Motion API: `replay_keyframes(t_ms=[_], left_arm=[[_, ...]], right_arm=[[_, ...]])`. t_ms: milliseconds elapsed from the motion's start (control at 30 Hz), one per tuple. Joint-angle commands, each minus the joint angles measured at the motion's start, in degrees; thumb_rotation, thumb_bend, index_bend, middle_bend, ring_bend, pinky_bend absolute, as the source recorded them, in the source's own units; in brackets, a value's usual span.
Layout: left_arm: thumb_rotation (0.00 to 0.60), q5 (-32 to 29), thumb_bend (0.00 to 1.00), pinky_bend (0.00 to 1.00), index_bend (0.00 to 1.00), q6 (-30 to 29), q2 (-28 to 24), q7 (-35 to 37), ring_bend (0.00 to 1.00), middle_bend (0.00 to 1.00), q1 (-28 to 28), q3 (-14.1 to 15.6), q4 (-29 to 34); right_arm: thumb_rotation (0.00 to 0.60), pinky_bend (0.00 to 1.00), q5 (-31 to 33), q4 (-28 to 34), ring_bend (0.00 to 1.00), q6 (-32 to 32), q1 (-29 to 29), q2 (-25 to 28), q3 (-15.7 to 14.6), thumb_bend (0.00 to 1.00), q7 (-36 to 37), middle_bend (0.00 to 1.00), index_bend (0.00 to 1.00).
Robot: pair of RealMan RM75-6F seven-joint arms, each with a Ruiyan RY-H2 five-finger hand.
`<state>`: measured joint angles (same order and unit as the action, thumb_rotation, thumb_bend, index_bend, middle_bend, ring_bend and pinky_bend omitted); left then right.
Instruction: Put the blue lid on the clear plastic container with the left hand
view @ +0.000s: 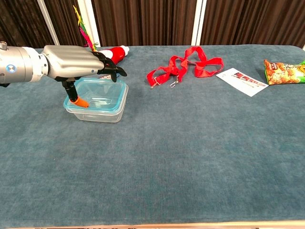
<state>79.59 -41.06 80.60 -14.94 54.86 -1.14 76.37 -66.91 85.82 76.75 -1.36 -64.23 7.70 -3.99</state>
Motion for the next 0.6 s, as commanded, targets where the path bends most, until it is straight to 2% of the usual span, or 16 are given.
replay_keyframes(t_ms=[33,600], left_arm=[[0.600,0.05,0.22,0.00,0.03,-0.01,0.11,-0.01,0.00,0.18,-0.03,-0.02,-0.02],[0.600,-0.01,0.22,0.00,0.03,0.64,1.03,-0.18,0.00,0.18,-0.02,-0.03,-0.92]], right_arm=[[0.600,0.00,0.03,0.06,0.04,0.00,0.01,0.03,0.00,0.31,-0.02,0.05,0.07],[0.600,0.00,0.16,0.22,0.04,0.12,0.08,0.13,0.05,0.31,-0.12,0.05,0.07]])
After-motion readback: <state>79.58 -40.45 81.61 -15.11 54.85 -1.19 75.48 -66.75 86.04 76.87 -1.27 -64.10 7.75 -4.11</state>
